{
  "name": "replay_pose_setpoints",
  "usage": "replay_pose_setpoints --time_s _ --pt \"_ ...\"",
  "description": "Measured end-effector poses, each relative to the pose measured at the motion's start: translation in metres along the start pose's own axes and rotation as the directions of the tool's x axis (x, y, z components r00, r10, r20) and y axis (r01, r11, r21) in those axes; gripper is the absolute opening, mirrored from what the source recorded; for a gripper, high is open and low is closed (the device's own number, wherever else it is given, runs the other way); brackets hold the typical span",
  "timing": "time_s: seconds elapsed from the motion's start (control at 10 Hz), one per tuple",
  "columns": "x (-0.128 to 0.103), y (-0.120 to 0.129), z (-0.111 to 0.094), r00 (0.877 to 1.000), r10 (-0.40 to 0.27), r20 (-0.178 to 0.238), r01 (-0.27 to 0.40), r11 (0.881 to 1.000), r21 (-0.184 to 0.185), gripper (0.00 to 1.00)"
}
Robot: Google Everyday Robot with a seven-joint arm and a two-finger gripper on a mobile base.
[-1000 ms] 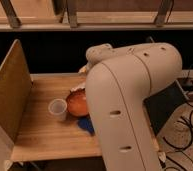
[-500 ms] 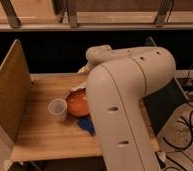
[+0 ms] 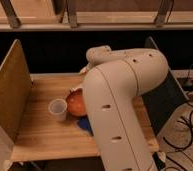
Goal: Place the eraser in the ceramic cup
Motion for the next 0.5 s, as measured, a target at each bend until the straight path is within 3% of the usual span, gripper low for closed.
replay_pose_setpoints --time_s 0.2,0.5 --pt "-0.008 0.008 0.014 1.000 0.008 -0.013 -0.008 1.000 -0.019 0.80" --pt "-0.004 0.004 0.050 0.995 0.055 -0.084 -0.057 0.998 -0.024 0.80"
